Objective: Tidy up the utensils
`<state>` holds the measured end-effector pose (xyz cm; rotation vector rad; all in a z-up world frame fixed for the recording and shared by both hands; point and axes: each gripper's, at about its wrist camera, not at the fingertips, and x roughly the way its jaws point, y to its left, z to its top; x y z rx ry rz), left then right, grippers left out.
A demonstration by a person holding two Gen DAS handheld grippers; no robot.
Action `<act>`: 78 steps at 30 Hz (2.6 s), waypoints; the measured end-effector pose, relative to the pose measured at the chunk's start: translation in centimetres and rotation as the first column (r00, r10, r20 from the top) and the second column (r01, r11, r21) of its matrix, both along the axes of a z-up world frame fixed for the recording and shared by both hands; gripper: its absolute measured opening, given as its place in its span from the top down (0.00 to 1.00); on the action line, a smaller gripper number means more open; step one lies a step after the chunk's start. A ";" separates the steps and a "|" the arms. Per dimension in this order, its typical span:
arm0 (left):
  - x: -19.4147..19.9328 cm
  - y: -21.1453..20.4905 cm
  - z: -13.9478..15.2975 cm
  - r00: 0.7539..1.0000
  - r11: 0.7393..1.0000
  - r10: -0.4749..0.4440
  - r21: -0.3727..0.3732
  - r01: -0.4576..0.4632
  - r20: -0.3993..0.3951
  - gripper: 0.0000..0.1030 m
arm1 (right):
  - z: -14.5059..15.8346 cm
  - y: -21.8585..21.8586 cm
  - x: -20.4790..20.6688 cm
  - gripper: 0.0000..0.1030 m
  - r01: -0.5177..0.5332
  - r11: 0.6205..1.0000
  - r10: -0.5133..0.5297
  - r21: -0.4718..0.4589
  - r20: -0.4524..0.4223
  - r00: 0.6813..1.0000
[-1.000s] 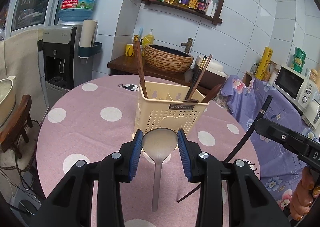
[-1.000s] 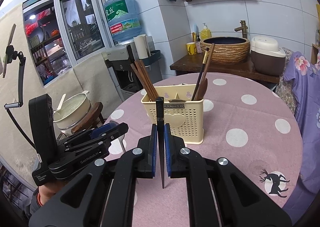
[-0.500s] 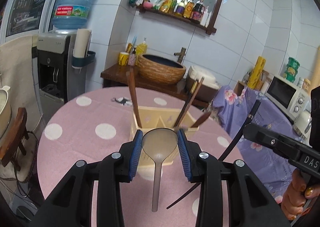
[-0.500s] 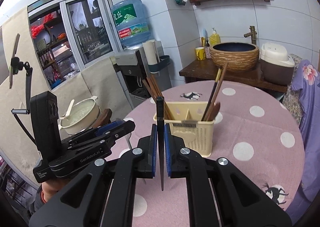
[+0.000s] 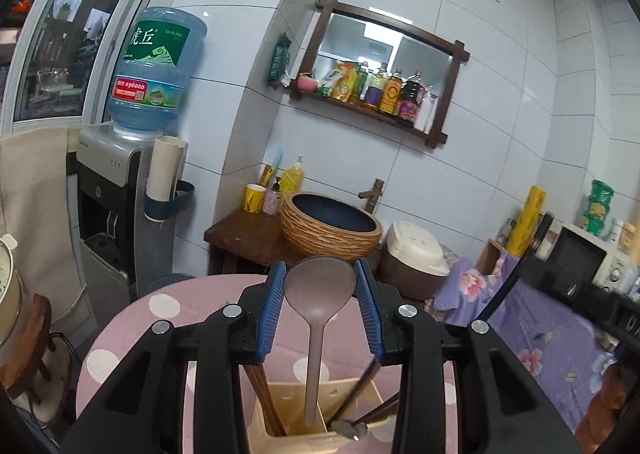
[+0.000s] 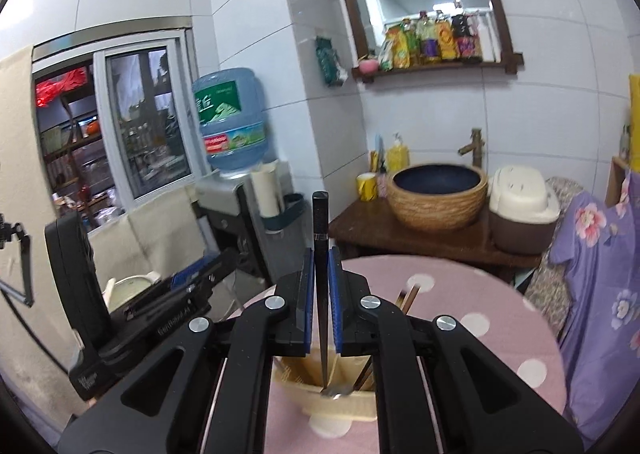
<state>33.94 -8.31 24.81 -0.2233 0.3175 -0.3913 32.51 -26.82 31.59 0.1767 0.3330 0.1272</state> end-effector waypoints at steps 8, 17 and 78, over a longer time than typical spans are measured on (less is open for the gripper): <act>1.4 -2.0 -6.0 0.999 0.998 0.030 0.049 -0.028 -0.027 0.65 | -5.5 -0.3 4.4 0.92 0.046 0.999 -0.046 -0.010 -0.105 0.993; 1.5 -2.3 -10.7 0.995 0.994 0.010 0.109 0.001 -0.102 0.65 | -10.5 -0.4 5.2 0.92 0.030 1.000 -0.030 -0.002 -0.185 0.982; -33.4 9.1 -21.7 0.975 0.972 0.213 0.089 -0.219 0.067 0.05 | -29.0 8.2 -34.1 0.06 0.245 0.953 -0.227 -0.179 0.117 0.967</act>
